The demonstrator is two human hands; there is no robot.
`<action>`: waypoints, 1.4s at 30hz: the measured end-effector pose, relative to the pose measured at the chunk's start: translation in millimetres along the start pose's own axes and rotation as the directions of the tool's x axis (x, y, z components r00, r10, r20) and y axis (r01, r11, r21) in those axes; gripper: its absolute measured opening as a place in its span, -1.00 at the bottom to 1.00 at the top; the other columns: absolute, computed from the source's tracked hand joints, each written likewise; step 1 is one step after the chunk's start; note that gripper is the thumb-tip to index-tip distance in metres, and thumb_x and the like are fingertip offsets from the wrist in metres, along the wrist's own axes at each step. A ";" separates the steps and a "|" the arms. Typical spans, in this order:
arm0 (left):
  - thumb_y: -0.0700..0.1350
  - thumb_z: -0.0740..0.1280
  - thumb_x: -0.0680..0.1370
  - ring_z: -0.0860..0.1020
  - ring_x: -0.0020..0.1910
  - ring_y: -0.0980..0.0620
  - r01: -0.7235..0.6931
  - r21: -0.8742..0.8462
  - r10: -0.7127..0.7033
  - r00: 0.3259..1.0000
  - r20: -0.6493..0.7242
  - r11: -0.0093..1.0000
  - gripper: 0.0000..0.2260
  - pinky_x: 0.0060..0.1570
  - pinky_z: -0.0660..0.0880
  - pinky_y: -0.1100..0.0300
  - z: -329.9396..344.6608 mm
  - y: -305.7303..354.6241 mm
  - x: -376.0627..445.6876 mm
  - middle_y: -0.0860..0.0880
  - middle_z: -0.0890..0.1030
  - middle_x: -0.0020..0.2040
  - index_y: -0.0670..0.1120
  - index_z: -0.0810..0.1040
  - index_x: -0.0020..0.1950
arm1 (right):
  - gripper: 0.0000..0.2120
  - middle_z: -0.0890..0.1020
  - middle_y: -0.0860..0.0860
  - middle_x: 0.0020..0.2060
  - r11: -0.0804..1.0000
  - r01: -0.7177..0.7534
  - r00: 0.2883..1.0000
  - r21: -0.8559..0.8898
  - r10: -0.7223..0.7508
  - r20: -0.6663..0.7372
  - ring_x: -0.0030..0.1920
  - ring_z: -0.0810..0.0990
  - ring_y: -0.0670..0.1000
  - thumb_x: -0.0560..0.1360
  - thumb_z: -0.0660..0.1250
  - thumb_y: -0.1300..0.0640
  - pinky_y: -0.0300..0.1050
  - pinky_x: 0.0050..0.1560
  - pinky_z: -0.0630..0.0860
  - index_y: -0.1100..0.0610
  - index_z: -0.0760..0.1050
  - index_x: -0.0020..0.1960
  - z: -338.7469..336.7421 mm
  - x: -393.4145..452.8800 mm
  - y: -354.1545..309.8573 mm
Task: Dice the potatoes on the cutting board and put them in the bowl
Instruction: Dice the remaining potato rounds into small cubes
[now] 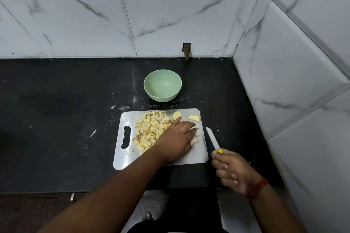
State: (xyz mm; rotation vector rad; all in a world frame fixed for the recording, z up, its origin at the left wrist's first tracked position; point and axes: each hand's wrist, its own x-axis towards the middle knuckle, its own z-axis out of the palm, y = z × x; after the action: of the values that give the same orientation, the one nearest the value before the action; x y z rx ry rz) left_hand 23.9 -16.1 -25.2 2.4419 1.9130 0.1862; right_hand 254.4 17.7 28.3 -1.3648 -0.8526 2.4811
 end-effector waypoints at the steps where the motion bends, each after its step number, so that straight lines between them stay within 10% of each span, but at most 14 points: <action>1: 0.14 -0.01 0.71 0.31 0.52 -0.09 -0.019 0.001 0.019 1.000 0.023 1.000 -0.47 0.60 -0.07 -0.03 -0.3 3.0 3.5 -0.12 0.41 0.50 -0.15 0.42 0.52 | -0.85 0.22 0.00 -0.49 1.000 0.020 1.000 0.015 -0.020 -0.007 -0.66 0.11 -0.13 0.64 0.18 0.14 -0.45 -0.62 0.13 0.14 0.35 -0.09 -0.4 0.4 -1.6; 9: 0.17 -0.10 0.70 0.32 0.53 -0.11 -0.082 0.080 0.073 0.991 0.114 0.993 -0.39 0.58 -0.06 0.00 10.1 6.8 -1.8 -0.15 0.43 0.49 -0.19 0.39 0.53 | -0.83 0.24 0.00 -0.48 0.997 0.068 0.997 -0.043 -0.069 -0.035 -0.64 0.12 -0.11 0.65 0.18 0.12 -0.42 -0.60 0.08 0.14 0.35 -0.09 2.9 2.1 -9.0; 13: 0.15 -0.03 0.72 0.39 0.47 -0.12 -0.031 0.095 0.029 0.999 0.016 0.995 -0.47 0.59 0.07 -0.05 12.3 -6.3 -12.9 -0.15 0.51 0.41 -0.15 0.51 0.43 | -0.84 0.30 -0.01 -0.46 0.927 0.084 0.978 -0.365 -0.147 -0.151 -0.59 0.15 -0.08 0.66 0.16 0.08 -0.34 -0.55 0.10 0.11 0.29 -0.06 7.6 8.1 -9.0; 18: 0.20 -0.05 0.71 0.09 0.63 -0.10 0.038 0.061 -0.044 0.993 0.107 0.997 -0.41 0.62 -0.11 -0.03 0.7 -0.3 4.8 -0.17 0.18 0.63 -0.15 0.25 0.61 | -0.83 0.54 0.10 -0.20 0.440 -0.024 0.899 -0.898 -0.383 -0.212 -0.32 0.50 0.07 0.63 0.13 0.02 -0.15 -0.35 0.40 0.10 0.33 -0.06 20.9 38.1 -33.6; 24: 0.22 -0.07 0.71 -0.01 0.64 -0.14 0.093 0.146 -0.124 0.967 0.222 0.985 -0.38 0.60 -0.20 -0.09 1.4 2.2 18.3 -0.21 0.08 0.65 -0.15 0.13 0.64 | -0.82 0.56 0.19 0.12 0.099 -0.148 0.925 -0.984 -0.338 -0.173 0.06 0.57 0.16 0.65 0.11 0.08 -0.13 -0.07 0.39 0.17 0.39 0.13 33.8 54.2 -55.9; 42: 0.23 -0.08 0.70 -0.05 0.65 -0.09 0.077 0.113 -0.103 0.966 0.239 0.991 -0.35 0.61 -0.14 -0.07 2.1 -15.5 33.6 -0.16 0.01 0.67 -0.15 0.00 0.67 | -0.87 0.48 0.06 -0.15 0.197 -0.154 0.930 -0.968 -0.301 -0.209 -0.25 0.47 0.03 0.64 0.11 0.09 -0.16 -0.31 0.35 0.14 0.36 0.03 33.6 63.0 -57.6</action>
State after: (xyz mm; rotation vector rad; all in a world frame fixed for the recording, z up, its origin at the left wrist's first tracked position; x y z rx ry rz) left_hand 17.0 20.3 -26.5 2.3020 1.9618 -0.2123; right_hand 185.2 77.8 29.6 -1.8520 -2.5702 1.2332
